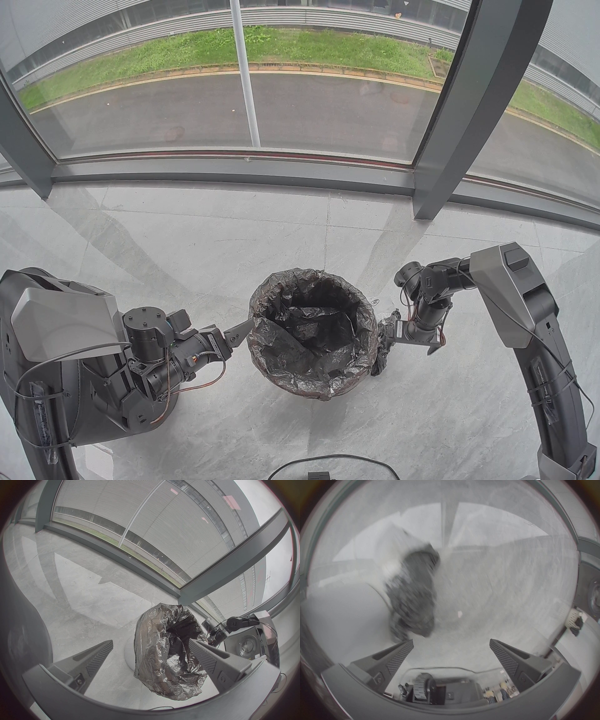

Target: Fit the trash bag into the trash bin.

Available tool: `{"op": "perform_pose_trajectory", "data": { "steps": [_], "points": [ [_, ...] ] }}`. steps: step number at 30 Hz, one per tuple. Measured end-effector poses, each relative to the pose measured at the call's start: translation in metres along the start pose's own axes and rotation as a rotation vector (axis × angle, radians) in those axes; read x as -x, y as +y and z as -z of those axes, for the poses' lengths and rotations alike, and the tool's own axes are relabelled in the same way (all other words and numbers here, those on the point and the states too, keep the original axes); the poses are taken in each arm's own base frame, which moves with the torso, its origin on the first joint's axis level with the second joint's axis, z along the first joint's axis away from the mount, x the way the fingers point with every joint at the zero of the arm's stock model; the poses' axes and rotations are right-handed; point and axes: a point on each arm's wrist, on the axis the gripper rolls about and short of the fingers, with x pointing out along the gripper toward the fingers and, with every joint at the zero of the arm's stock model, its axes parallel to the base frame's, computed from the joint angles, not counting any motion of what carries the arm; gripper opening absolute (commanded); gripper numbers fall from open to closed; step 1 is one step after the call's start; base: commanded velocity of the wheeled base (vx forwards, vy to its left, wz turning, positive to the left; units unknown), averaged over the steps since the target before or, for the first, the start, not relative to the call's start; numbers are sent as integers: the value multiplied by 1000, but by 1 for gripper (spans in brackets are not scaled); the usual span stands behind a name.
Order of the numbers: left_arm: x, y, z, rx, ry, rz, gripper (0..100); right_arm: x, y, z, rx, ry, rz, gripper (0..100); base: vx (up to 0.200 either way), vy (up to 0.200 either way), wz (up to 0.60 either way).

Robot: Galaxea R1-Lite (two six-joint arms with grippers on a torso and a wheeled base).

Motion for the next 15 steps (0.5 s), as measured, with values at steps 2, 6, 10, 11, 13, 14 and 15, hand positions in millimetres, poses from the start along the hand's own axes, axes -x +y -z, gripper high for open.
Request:
{"op": "perform_pose_trajectory", "data": {
  "steps": [2, 6, 10, 11, 13, 14, 15],
  "points": [
    [0, 0, 0, 0, 1, -1, 100, 11, 1, -9, 8, -57, -56, 100, 0, 0, 0],
    [0, 0, 1, 0, 2, -1, 100, 20, 2, -13, 90, -92, -86, 100, 0, 0, 0],
    [-1, 1, 1, 0, 4, -2, 100, 23, 14, -17, 183, -177, -126, 100, 0, 0, 0],
    [-1, 1, 2, 1, 5, -3, 100, 23, 16, -19, 203, -201, -135, 100, 0, 0, 0],
    [-1, 1, 2, 1, 7, -4, 100, 19, 23, -20, 242, -244, -150, 100, 0, 0, 0],
    [-2, 1, 2, 1, 7, -3, 100, 17, 27, -19, 261, -258, -154, 100, 0, 0, 0],
    [-2, 2, 2, 1, 6, -4, 100, 13, 32, -17, 281, -263, -153, 100, 0, 0, 0]
  ]
}}
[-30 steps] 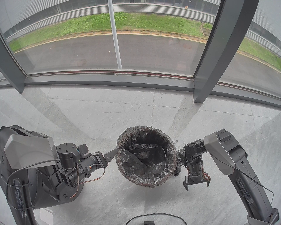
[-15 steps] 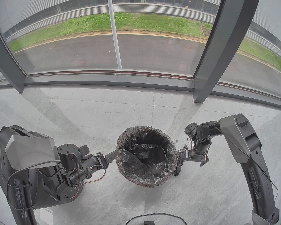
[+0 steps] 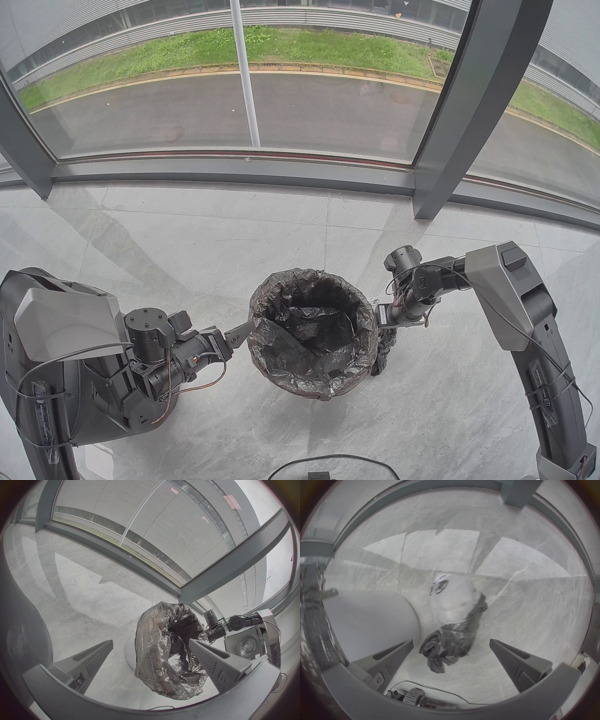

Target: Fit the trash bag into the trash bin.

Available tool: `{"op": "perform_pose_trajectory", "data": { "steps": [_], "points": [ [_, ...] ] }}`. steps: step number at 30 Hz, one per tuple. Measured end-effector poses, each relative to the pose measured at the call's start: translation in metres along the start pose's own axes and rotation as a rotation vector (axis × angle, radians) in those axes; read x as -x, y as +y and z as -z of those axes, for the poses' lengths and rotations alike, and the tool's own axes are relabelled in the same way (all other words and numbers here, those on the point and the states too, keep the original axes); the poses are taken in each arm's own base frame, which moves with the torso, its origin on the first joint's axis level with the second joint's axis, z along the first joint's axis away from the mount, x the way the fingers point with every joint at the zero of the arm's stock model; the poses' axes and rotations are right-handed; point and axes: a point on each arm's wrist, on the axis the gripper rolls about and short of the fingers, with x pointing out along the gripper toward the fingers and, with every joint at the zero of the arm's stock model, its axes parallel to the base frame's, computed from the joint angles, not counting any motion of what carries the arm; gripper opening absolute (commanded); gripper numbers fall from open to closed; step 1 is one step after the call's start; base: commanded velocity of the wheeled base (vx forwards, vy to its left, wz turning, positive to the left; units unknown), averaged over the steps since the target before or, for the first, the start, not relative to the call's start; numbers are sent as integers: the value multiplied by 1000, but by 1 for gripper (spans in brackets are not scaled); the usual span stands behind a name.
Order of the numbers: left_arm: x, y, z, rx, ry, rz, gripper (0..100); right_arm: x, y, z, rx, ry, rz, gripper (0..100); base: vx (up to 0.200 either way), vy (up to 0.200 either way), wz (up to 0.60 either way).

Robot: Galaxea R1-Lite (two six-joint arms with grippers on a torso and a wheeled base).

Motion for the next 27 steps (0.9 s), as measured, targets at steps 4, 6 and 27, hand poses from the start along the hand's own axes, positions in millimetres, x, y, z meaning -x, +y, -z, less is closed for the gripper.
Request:
{"op": "perform_pose_trajectory", "data": {
  "steps": [4, 6, 27],
  "points": [
    [0, 0, 0, 0, 1, -1, 100, -12, 11, 7, 56, -4, -2, 100, 0, 0, 0],
    [0, 1, 1, 1, 2, -2, 100, -18, 12, 7, 87, -27, 10, 100, 0, 0, 0],
    [-2, 3, 4, 3, 11, -10, 100, -37, 10, 8, 230, -113, 125, 0, 0, 0, 0]
  ]
}}
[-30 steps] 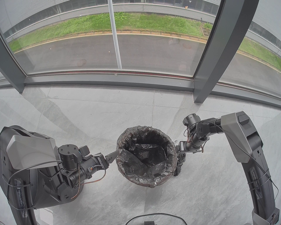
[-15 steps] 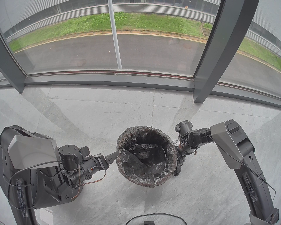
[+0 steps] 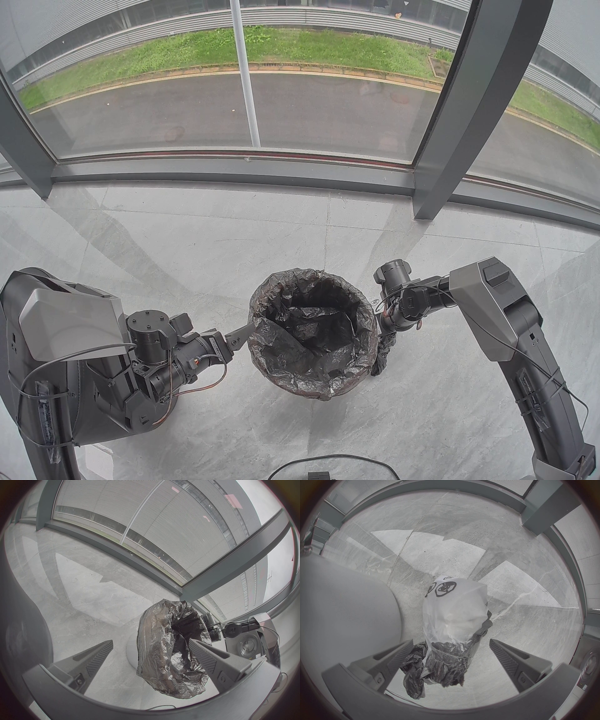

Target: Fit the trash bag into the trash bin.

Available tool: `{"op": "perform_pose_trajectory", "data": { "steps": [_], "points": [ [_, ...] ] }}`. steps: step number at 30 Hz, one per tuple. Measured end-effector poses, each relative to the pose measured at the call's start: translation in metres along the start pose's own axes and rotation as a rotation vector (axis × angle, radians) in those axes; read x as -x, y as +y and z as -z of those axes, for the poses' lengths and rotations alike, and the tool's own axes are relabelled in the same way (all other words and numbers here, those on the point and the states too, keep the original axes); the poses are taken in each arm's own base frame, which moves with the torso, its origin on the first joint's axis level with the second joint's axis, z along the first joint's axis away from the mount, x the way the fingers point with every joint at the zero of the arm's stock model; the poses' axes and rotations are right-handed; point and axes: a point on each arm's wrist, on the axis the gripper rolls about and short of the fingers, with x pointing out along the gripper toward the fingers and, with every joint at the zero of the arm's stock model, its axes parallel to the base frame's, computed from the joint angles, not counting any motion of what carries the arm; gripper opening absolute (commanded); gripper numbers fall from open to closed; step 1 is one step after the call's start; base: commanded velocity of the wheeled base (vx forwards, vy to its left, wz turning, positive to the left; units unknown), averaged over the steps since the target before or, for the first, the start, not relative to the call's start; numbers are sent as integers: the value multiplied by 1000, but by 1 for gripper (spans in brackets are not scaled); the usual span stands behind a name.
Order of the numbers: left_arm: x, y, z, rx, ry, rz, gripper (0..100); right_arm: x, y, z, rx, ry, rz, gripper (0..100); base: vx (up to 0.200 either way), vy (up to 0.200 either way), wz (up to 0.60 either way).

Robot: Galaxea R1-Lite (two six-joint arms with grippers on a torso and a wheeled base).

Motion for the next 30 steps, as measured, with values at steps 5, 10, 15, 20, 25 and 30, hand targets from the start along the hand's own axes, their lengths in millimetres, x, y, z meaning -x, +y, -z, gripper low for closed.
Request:
{"op": "perform_pose_trajectory", "data": {
  "steps": [5, 10, 15, 20, 25, 30],
  "points": [
    [0, 0, 0, -1, 1, -1, 100, 0, -1, -2, -7, -19, 0, 0, 0, 0, 0],
    [0, 0, 0, -13, 0, -5, 100, -1, 0, -2, -6, -24, 7, 0, 0, 0, 0],
    [0, 0, 0, -24, -5, -11, 100, 1, 2, -3, 16, -25, 10, 0, 0, 0, 0],
    [1, -1, -1, -25, -7, -10, 100, 7, 2, -3, 80, 6, 56, 0, 0, 0, 0],
    [3, -2, -3, -27, -12, -6, 100, 29, -2, -4, 170, 95, 63, 0, 0, 0, 0],
    [5, -4, -6, -29, -20, -2, 100, 74, -8, -10, 256, 214, 36, 0, 0, 0, 0]
  ]
}}
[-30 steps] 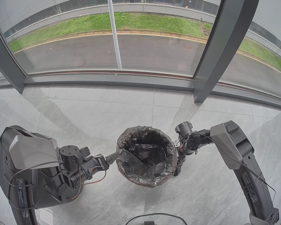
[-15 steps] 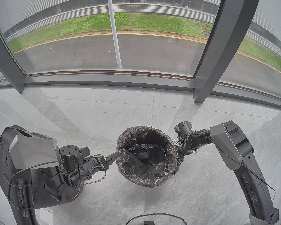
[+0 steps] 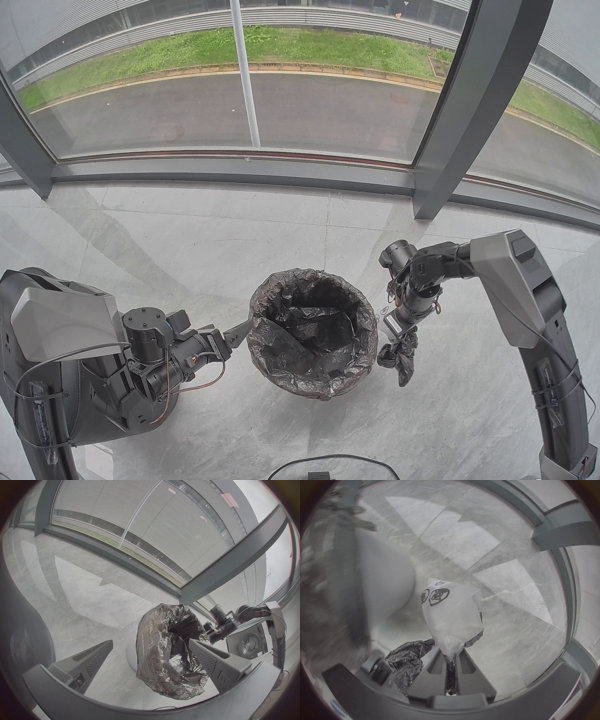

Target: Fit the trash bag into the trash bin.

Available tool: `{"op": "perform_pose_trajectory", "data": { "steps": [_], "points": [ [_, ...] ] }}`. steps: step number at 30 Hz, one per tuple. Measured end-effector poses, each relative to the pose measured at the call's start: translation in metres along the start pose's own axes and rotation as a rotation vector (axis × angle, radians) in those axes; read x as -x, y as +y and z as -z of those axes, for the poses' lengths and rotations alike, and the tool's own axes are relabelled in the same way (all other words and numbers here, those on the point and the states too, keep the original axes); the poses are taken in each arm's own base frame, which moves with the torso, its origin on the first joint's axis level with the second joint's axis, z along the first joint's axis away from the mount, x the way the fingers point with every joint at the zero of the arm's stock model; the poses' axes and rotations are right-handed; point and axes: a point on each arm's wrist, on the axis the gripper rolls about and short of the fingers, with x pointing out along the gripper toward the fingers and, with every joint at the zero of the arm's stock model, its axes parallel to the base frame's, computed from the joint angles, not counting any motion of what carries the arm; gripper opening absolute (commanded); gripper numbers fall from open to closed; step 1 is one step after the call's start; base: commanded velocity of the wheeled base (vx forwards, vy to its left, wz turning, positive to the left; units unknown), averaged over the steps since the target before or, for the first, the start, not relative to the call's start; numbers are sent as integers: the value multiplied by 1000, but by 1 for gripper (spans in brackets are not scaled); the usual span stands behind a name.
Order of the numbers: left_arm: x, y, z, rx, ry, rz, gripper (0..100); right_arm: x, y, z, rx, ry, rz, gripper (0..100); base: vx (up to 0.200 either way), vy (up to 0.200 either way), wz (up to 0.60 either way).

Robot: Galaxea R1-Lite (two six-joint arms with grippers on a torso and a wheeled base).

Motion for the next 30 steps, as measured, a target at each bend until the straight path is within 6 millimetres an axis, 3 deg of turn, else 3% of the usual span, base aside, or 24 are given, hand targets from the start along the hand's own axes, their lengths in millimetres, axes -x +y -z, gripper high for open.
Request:
{"op": "perform_pose_trajectory", "data": {
  "steps": [9, 16, 22, 30],
  "points": [
    [3, -5, -2, -3, -5, 11, 100, 125, 1, 33, 208, 254, -144, 0, 0, 0, 0],
    [5, -9, -2, -6, -2, 22, 100, 191, 16, 68, 219, 484, -298, 0, 0, 0, 0],
    [7, -12, -3, -8, -5, 29, 100, 209, 36, 69, -37, 494, -285, 0, 0, 0, 0],
    [8, -14, -4, -9, -6, 36, 100, 196, 74, 29, -327, 163, -361, 0, 0, 0, 0]
  ]
}}
